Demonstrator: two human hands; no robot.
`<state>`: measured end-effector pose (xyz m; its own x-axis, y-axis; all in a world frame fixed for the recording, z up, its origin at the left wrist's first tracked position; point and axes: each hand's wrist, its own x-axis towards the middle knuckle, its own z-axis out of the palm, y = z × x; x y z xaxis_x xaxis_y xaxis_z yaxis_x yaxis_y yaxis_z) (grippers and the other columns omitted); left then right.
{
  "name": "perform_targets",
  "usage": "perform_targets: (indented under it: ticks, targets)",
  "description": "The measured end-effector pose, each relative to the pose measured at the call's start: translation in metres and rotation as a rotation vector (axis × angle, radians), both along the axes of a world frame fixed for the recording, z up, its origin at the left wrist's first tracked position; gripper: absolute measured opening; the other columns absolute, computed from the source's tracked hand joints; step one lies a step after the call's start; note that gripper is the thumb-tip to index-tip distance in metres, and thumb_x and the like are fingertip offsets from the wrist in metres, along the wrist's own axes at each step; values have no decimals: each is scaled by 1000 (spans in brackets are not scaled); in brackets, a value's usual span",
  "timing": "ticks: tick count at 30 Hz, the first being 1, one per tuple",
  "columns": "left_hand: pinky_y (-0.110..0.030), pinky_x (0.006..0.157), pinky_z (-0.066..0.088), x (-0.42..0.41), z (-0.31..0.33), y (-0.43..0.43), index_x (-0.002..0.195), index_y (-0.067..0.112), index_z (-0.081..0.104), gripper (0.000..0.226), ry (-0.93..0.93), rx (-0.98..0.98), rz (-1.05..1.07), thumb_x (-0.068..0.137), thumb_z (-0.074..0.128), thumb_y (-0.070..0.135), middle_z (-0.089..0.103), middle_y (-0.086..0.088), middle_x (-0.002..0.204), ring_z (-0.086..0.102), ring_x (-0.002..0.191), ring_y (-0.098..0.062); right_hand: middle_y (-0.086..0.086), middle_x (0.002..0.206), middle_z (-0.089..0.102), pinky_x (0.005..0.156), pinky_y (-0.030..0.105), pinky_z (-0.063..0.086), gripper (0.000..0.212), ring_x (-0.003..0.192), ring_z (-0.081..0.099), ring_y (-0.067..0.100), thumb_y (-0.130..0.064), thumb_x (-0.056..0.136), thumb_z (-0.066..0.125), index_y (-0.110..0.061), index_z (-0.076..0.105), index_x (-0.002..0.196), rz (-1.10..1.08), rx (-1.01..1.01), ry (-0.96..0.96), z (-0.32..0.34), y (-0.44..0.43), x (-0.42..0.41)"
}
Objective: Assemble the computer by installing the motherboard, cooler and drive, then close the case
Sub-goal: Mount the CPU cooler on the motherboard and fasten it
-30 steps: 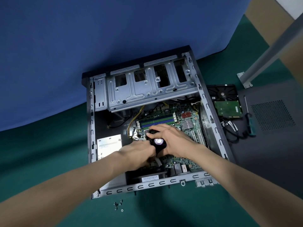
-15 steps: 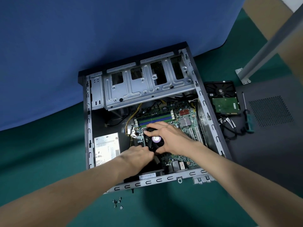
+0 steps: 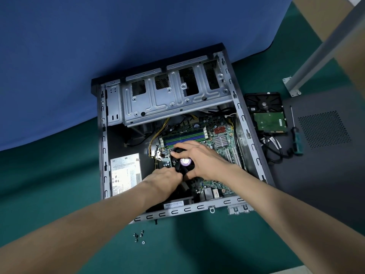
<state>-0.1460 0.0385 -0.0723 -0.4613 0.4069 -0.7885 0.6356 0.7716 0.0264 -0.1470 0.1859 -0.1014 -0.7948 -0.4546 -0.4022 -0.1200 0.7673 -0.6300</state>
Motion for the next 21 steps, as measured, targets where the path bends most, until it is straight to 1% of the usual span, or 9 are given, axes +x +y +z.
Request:
perform_targets:
  ticks: [4, 7, 13, 17, 19, 21]
  targets:
    - [-33, 84, 44, -1, -7, 1, 120, 10, 55, 29, -1, -39, -89, 94, 44, 6, 58, -11, 117, 57, 109, -30, -13, 156, 27, 115, 44, 26, 80, 142, 21, 11, -24, 76, 80, -31, 41, 144, -3, -3, 9, 0, 1, 0]
    - [-32, 80, 43, 1, -9, -4, 118, 13, 54, 28, 7, 1, -107, 93, 45, 4, 58, -8, 114, 57, 106, -28, -12, 156, 27, 115, 44, 26, 80, 142, 21, 11, -25, 75, 80, -31, 41, 144, -7, -13, 8, 0, 1, 1]
    - [-34, 88, 41, 2, -7, -9, 117, 12, 51, 25, 6, 94, -38, 94, 40, 7, 53, -10, 116, 53, 110, -28, -13, 156, 27, 115, 45, 27, 80, 142, 21, 12, -24, 75, 80, -31, 40, 145, -4, -10, 9, 0, 1, 0]
    - [-34, 86, 41, 2, -8, -5, 115, 10, 51, 24, 15, 74, -26, 93, 40, 7, 53, -11, 115, 53, 108, -29, -13, 156, 27, 115, 46, 26, 81, 143, 21, 12, -21, 75, 81, -31, 40, 144, -16, -22, 7, -2, 1, 1]
    - [-33, 82, 40, 3, -11, -3, 114, 10, 52, 24, 21, 38, -51, 93, 41, 6, 54, -12, 114, 54, 108, -29, -13, 156, 27, 115, 46, 25, 80, 143, 20, 11, -21, 76, 81, -31, 40, 144, -18, -21, 2, -3, 0, 1]
    - [-35, 84, 41, 2, -14, 1, 117, 9, 52, 25, 18, -4, -94, 95, 41, 7, 54, -12, 115, 54, 109, -30, -13, 155, 27, 115, 46, 26, 79, 143, 20, 12, -20, 76, 80, -32, 40, 144, -19, -21, 3, -3, 0, 1]
